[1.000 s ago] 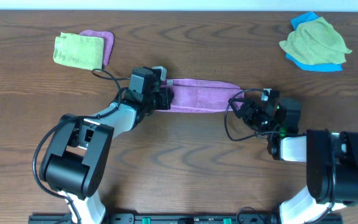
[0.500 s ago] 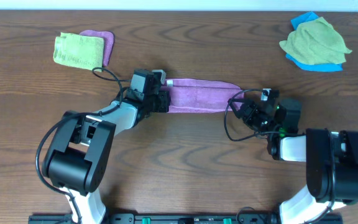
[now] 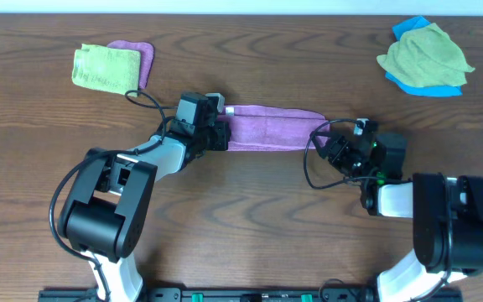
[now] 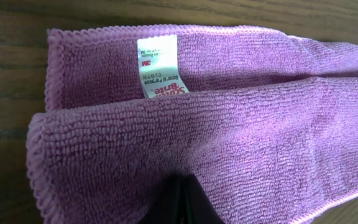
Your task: Fold the cloth
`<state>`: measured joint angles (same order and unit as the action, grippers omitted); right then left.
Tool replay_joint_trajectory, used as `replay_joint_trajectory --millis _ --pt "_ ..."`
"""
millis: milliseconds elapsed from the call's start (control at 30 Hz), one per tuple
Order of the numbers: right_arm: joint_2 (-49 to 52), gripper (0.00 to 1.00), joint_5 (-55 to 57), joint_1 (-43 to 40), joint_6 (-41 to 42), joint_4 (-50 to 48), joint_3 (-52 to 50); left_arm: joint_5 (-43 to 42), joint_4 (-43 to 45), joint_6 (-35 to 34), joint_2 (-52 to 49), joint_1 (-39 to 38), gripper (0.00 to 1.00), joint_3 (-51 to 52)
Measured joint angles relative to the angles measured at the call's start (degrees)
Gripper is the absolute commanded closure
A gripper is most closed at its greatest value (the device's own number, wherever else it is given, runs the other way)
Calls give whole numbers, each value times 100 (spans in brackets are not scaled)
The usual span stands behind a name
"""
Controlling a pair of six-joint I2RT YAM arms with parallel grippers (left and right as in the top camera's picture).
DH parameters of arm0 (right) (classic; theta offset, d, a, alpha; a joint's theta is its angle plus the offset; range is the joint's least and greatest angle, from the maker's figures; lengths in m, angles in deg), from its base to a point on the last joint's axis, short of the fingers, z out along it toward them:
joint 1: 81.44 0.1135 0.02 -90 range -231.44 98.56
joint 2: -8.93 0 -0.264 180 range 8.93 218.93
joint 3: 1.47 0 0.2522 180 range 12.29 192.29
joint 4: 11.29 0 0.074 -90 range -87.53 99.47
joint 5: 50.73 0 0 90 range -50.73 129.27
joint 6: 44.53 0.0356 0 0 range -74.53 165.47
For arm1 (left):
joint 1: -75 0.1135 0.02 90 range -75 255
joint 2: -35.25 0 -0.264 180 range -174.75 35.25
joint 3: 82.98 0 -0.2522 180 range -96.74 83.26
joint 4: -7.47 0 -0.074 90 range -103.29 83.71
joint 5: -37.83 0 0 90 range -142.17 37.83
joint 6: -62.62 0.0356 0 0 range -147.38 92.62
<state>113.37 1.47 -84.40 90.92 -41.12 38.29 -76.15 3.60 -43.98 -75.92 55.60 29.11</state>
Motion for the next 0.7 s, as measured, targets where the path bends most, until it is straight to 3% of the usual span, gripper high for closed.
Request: replay_joint_trajectory --millis 300,467,533,600,700 --pt "-103 35 44 31 -144 634 175 0 2 0 0 0 94 0" --pt "-122 42 326 127 -232 691 227 0 2 0 0 0 94 0" --pt "-118 52 439 140 -269 737 269 -2 2 -4 0 0 94 0" --pt "-87 73 575 142 -306 791 308 -2 2 -4 0 0 94 0" --pt "-28 94 767 144 -354 857 321 -2 2 -4 -2 0 94 0"
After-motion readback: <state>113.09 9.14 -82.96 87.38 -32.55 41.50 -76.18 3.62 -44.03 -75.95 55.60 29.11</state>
